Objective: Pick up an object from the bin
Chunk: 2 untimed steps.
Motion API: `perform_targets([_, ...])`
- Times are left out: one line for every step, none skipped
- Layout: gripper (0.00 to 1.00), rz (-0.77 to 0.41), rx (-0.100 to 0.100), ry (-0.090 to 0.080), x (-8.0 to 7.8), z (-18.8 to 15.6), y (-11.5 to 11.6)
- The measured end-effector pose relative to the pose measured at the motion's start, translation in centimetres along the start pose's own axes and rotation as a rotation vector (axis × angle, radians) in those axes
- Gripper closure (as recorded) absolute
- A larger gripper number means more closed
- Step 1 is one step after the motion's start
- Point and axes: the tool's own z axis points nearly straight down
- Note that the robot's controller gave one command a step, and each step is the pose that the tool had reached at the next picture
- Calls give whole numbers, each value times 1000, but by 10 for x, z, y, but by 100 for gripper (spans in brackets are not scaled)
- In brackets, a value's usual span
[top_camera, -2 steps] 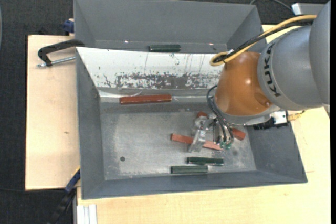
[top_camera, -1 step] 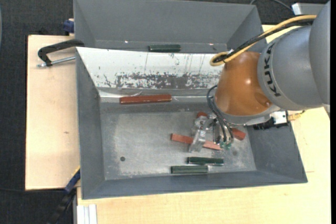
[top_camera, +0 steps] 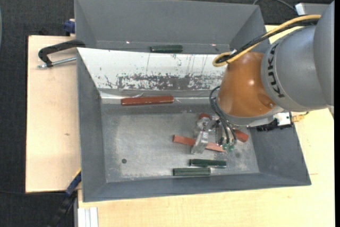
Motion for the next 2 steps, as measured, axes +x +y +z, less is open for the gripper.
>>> perform_targets([100, 0, 0, 0, 0, -7, 0])
perform_targets([100, 0, -1, -3, 0, -14, 0])
